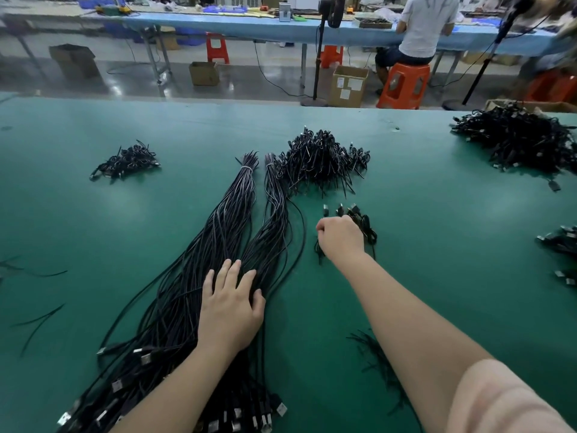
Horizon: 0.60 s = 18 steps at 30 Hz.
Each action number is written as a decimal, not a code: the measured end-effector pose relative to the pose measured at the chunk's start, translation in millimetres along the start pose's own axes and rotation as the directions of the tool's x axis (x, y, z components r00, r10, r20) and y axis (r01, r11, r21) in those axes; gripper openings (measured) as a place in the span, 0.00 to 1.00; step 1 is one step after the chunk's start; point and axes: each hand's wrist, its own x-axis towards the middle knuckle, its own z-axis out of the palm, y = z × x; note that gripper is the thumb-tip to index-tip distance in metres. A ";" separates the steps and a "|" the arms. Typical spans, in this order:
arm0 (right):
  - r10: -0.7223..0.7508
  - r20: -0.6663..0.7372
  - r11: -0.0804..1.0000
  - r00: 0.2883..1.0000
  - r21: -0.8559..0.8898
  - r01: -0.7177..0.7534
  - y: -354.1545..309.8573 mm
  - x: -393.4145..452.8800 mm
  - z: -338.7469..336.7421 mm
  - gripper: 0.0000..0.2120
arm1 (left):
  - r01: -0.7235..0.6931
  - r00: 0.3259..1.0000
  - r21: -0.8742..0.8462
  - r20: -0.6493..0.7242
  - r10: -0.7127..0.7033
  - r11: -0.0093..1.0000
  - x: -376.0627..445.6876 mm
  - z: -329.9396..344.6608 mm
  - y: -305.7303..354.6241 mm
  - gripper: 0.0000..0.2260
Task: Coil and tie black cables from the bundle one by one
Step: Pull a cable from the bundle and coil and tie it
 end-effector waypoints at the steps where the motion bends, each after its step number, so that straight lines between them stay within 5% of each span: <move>1: -0.029 -0.004 0.997 1.000 -0.073 0.028 3.2 -1.1 2.4 0.16 | 0.003 1.000 0.006 0.001 -0.003 1.000 0.1 0.0 0.6 0.23; 18: -0.177 0.091 0.967 0.980 -0.168 0.190 9.3 -6.0 6.6 0.16 | 0.014 1.000 0.008 0.011 -0.014 1.000 -0.6 -2.7 2.4 0.24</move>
